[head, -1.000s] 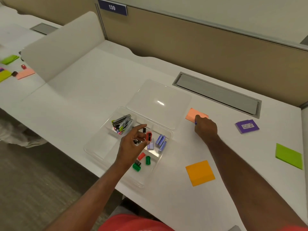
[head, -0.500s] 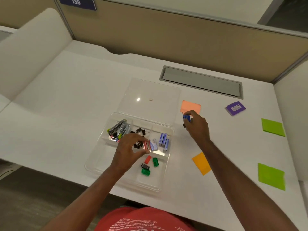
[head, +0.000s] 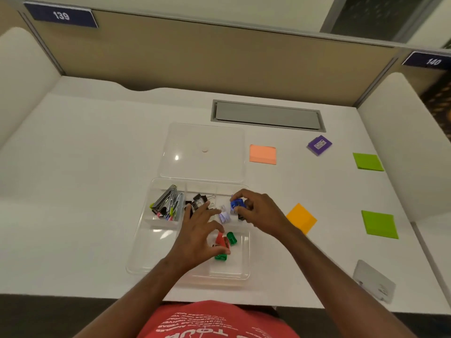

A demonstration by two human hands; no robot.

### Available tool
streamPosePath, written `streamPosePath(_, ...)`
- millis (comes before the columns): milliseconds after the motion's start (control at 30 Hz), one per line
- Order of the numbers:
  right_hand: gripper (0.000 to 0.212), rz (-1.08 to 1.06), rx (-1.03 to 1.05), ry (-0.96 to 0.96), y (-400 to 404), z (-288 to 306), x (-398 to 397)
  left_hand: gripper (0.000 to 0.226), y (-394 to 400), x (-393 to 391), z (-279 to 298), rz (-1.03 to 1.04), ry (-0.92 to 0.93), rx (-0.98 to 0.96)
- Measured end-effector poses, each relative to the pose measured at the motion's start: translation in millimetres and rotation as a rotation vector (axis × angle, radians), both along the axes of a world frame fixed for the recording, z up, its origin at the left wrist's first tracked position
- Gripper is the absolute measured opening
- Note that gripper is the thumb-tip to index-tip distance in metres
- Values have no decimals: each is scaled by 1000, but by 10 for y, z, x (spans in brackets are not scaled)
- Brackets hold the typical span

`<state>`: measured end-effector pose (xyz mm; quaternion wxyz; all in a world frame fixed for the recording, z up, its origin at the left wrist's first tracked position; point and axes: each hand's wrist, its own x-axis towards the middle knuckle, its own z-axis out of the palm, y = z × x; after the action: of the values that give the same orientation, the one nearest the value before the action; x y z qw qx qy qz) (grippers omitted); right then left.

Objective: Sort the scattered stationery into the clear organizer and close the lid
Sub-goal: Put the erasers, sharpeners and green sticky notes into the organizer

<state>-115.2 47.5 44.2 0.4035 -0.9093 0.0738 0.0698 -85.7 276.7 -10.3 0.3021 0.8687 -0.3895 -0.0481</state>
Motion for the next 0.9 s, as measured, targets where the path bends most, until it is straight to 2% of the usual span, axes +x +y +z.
streamPosePath(167,19,127,-111,114,113,-52,-183,45,44,19,-8,43,32,-75)
streamPosePath(300,22,201,-200,121,216,-79,-262,55,41,28,-9,64,36,-72)
streamPosePath(433,35,225,-291,133,252,-85,-306,56,19,36,0,38,31,-91)
streamPosePath(533,37,181,-333,84,229,-72,-326,55,-13,46,8,38,25,-102)
streamPosePath(700,30,-10,-410,-99,188,-65,-292,57,-108,100,30,31,-27,-119)
streamPosePath(900,39,-138,-479,-158,7,-59,-313,66,-374,319,130,6,-58,-67)
